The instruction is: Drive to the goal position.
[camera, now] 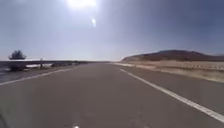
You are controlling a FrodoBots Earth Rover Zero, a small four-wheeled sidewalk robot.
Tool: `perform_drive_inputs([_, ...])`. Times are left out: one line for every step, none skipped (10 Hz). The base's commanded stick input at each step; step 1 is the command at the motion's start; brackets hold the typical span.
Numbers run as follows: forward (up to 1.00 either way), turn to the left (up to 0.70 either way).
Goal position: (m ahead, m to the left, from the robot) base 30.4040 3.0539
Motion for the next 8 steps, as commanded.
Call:
perform_drive_inputs([1.0,0.0])
perform_drive_inputs([1.0,0.0])
perform_drive_inputs([1.0,0.0])
perform_drive_inputs([1.0,0.0])
perform_drive_inputs([1.0,0.0])
perform_drive_inputs([1.0,0.0])
perform_drive_inputs([1.0,0.0])
perform_drive_inputs([1.0,0.0])
